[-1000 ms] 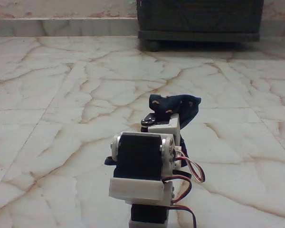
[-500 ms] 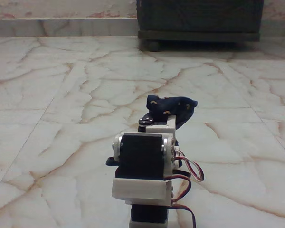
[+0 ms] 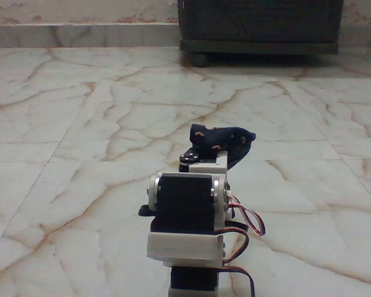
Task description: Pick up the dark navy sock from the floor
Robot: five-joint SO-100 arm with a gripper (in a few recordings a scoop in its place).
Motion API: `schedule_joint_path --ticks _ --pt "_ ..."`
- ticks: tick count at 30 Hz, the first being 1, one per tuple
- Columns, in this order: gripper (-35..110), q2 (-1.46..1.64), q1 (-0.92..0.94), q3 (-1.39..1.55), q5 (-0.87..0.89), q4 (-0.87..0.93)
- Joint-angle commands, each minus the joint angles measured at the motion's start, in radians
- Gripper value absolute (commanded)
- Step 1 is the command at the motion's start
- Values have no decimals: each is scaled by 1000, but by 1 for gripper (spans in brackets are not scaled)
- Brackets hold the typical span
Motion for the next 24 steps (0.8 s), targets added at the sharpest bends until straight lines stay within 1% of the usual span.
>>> schedule_joint_path --ticks 1,24 --pt "0 37 -9 0 25 3" --pt "0 37 -18 0 35 8"
